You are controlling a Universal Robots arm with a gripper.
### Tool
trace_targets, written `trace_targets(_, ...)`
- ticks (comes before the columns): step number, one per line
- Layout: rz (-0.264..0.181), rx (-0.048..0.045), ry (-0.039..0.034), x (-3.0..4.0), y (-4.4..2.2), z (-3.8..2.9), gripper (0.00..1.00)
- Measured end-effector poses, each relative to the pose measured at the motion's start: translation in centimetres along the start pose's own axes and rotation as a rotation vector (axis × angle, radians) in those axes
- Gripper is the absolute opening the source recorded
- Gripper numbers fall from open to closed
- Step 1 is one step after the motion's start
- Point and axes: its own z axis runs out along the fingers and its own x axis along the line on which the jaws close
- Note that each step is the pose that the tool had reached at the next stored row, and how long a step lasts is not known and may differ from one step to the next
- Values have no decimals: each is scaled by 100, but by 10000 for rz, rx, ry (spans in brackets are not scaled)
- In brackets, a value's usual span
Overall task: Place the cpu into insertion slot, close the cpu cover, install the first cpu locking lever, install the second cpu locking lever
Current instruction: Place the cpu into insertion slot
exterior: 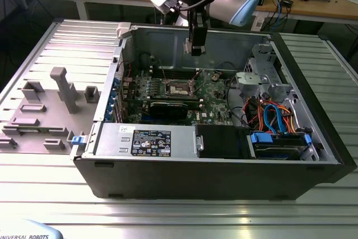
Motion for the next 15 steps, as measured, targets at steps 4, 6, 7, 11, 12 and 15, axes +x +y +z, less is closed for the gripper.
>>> trace_targets(4,1,0,-1,0,-2,13,54)
trace_targets(6,1,1,-2,-1,-3,18,54)
trace_targets(7,1,1,-2,-1,-3,21,54)
trace_targets(11,1,1,-2,-1,-5,34,54)
trace_targets(12,1,1,-1,-1,-6,38,54)
trace_targets(15,1,1,-2,-1,-8,49,54)
